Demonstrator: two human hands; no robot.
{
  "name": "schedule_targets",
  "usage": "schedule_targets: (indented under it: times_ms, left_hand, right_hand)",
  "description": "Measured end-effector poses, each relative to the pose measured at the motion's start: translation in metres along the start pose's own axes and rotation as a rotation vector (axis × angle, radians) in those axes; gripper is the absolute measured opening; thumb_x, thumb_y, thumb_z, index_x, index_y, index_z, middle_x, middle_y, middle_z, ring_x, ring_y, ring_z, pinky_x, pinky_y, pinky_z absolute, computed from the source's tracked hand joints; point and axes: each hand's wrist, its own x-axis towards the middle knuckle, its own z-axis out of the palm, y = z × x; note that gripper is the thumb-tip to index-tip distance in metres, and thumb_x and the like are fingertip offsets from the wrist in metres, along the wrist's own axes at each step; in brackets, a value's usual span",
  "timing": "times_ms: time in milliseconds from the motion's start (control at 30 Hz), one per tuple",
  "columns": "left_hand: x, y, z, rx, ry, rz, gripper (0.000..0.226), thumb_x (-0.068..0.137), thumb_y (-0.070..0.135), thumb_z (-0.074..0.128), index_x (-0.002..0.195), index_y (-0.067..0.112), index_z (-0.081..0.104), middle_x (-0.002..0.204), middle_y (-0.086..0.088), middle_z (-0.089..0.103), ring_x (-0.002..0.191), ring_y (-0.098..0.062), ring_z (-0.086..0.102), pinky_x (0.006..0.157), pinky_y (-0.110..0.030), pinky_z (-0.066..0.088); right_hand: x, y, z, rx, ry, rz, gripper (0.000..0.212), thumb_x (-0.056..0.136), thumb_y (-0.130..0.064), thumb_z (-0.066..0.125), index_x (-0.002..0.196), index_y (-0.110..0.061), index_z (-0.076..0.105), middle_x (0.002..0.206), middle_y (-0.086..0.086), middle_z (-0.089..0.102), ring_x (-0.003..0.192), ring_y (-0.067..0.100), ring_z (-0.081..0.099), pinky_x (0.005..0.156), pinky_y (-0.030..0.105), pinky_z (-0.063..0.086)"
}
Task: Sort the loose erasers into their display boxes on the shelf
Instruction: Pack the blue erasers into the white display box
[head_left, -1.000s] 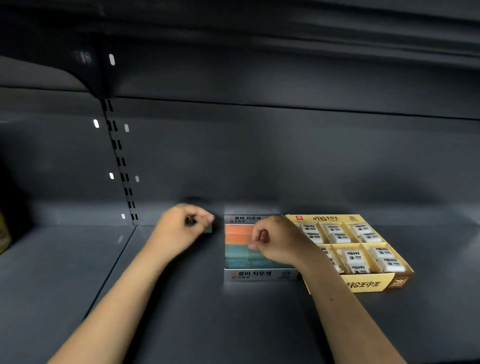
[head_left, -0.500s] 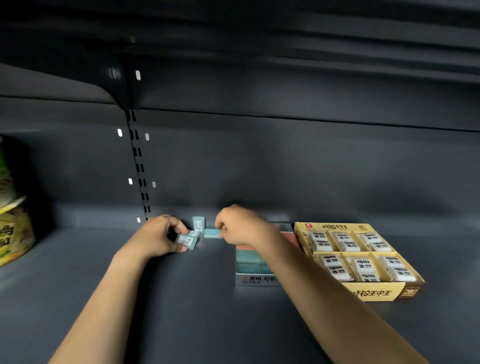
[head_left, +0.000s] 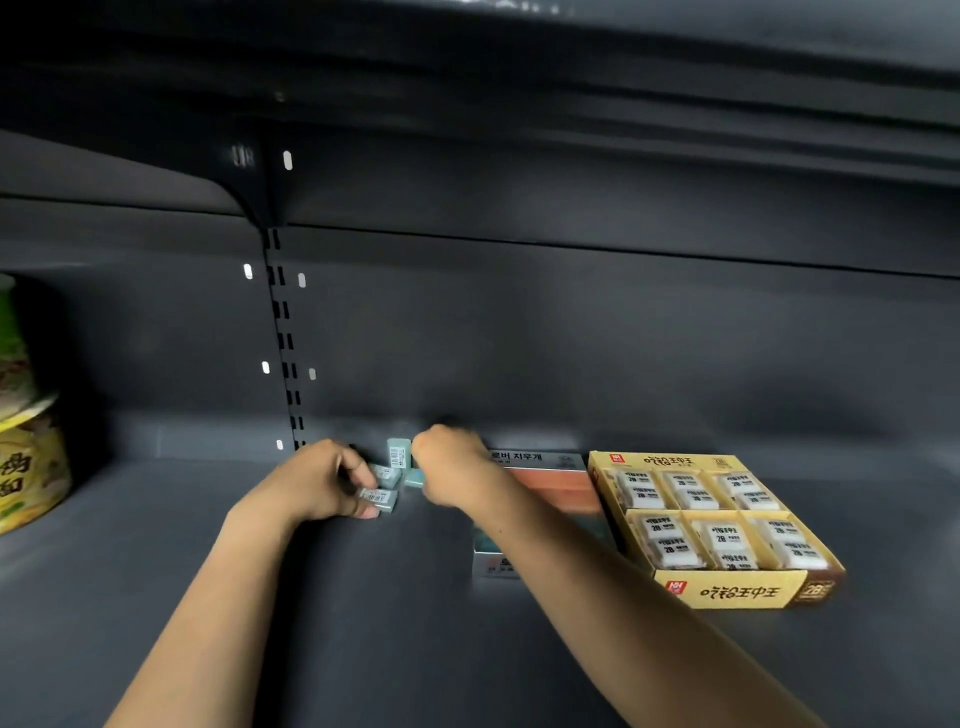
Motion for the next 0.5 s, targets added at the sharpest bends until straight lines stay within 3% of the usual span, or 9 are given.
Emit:
schedule_targets:
  times_ms: [167, 300, 367, 500]
  left_hand:
    - [0.001, 0.0, 0.0, -0.006, -0.045, 0.001, 0.024, 0.056, 0.018, 0.088, 0.067, 0.028, 0.069, 0.073, 0.008, 0.063, 0.072, -0.008, 0.058, 0.074, -0.024, 0.046]
    - [0.003, -0.003, 0.001, 0.031, 0.006, 0.042, 0.022, 0.073, 0.031, 0.077, 0.056, 0.03, 0.063, 0.067, 0.008, 0.064, 0.066, -0.004, 0.055, 0.07, -0.021, 0.044]
    - [0.003, -0.003, 0.001, 0.061, 0.023, 0.056, 0.028, 0.078, 0.031, 0.072, 0.054, 0.031, 0.058, 0.066, 0.005, 0.064, 0.064, -0.005, 0.054, 0.066, -0.018, 0.041]
    - [0.004, 0.002, 0.003, 0.049, 0.021, 0.078, 0.02, 0.081, 0.027, 0.07, 0.064, 0.032, 0.061, 0.08, 0.0, 0.071, 0.08, -0.015, 0.064, 0.073, -0.018, 0.044]
  right_hand:
    - [-0.003, 0.002, 0.002, 0.021, 0.029, -0.019, 0.02, 0.084, -0.012, 0.061, 0.102, -0.006, 0.063, 0.111, 0.013, 0.063, 0.102, 0.033, 0.063, 0.079, 0.032, 0.049]
    - [-0.005, 0.012, 0.006, 0.204, 0.107, 0.026, 0.016, 0.085, -0.012, 0.056, 0.097, -0.01, 0.067, 0.105, 0.013, 0.066, 0.098, 0.034, 0.064, 0.08, 0.033, 0.05]
    - [-0.01, 0.022, 0.002, 0.313, 0.163, 0.054, 0.016, 0.085, -0.016, 0.056, 0.096, -0.016, 0.068, 0.103, 0.009, 0.068, 0.099, 0.03, 0.063, 0.082, 0.032, 0.051]
    - [-0.033, 0.051, -0.014, 0.417, 0.242, 0.094, 0.014, 0.084, -0.019, 0.062, 0.096, -0.02, 0.069, 0.096, -0.003, 0.071, 0.09, 0.016, 0.064, 0.076, 0.025, 0.049]
